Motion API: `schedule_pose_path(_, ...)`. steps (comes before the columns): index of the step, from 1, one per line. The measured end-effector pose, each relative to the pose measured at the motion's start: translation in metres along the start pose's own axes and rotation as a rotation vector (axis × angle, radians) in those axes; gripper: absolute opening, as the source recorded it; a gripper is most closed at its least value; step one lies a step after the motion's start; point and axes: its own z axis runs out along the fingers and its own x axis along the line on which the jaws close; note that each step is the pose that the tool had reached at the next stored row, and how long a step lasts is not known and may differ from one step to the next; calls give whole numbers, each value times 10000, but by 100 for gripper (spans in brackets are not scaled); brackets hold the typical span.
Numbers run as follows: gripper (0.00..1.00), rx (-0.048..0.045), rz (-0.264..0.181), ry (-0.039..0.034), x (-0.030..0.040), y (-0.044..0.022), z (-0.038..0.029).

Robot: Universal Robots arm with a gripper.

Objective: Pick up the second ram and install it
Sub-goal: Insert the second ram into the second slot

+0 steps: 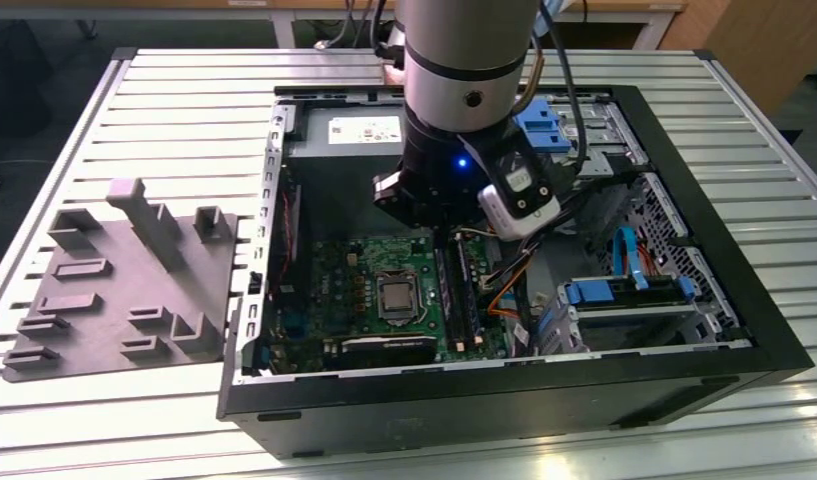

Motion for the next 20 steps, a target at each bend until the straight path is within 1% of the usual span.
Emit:
schedule_pose_path(10, 12, -1, 0, 0, 1, -1, 35)
schedule_pose_path(20, 12, 1, 0, 0, 3, -4, 95)
